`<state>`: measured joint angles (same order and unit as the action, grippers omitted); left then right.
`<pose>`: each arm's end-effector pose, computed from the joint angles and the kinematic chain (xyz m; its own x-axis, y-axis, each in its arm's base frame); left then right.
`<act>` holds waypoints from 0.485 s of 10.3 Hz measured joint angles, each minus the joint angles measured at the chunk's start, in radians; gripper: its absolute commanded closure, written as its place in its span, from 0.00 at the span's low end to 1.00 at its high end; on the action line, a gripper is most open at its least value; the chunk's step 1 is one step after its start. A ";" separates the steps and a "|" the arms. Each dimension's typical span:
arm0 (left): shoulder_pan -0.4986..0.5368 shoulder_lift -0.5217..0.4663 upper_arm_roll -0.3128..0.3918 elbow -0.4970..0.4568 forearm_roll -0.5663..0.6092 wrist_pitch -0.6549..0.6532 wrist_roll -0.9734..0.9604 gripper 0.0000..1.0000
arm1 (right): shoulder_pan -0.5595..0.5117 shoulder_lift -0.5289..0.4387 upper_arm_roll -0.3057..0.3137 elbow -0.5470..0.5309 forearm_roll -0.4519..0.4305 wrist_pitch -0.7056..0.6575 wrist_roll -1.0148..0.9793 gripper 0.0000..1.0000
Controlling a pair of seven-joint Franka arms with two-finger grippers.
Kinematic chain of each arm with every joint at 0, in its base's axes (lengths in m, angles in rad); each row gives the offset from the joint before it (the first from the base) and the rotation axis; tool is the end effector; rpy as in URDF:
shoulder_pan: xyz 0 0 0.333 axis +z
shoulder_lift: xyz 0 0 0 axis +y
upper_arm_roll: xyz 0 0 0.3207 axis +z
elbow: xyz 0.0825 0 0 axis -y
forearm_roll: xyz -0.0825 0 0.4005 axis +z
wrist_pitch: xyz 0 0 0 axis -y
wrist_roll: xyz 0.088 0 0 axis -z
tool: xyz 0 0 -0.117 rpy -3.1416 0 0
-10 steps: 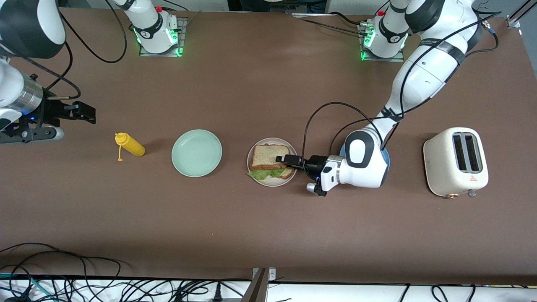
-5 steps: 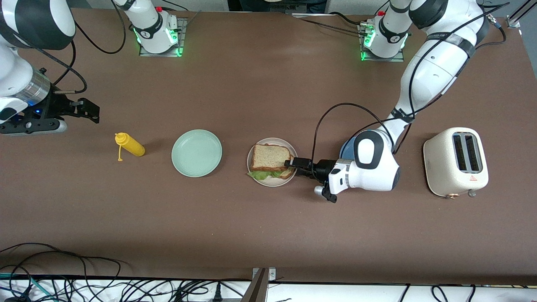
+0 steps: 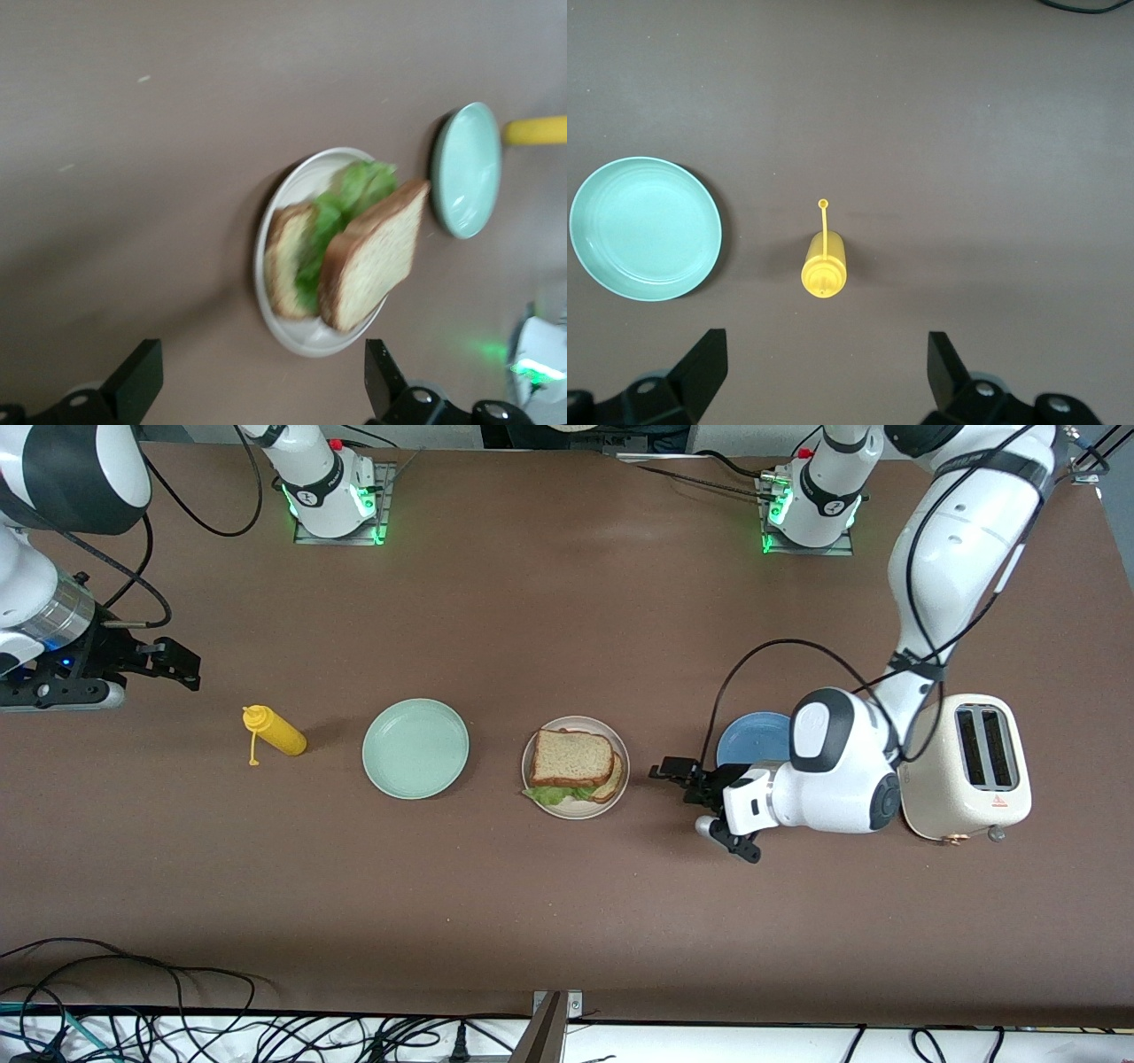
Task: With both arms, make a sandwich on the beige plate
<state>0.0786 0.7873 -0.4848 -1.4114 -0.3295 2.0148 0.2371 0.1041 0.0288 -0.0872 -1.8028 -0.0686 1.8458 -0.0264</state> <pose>0.6905 -0.2470 0.2607 0.9263 -0.3746 -0.0410 -0.2781 -0.7530 0.5964 0.5896 0.0044 0.5122 0.9980 0.0619 0.0118 0.0609 -0.9957 0.0691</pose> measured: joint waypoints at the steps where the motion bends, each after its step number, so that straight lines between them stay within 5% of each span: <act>1: 0.001 -0.045 0.000 0.001 0.083 -0.048 -0.072 0.00 | 0.001 0.003 -0.002 0.000 0.000 0.006 0.004 0.00; 5: -0.001 -0.227 0.000 0.005 0.360 -0.214 -0.220 0.00 | 0.002 0.007 -0.004 0.009 0.000 0.020 0.013 0.00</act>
<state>0.0778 0.5600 -0.4847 -1.4069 0.0305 1.8008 0.0168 0.1058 0.0359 -0.0916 -1.7941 -0.0683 1.8659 -0.0132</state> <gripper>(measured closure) 0.000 0.000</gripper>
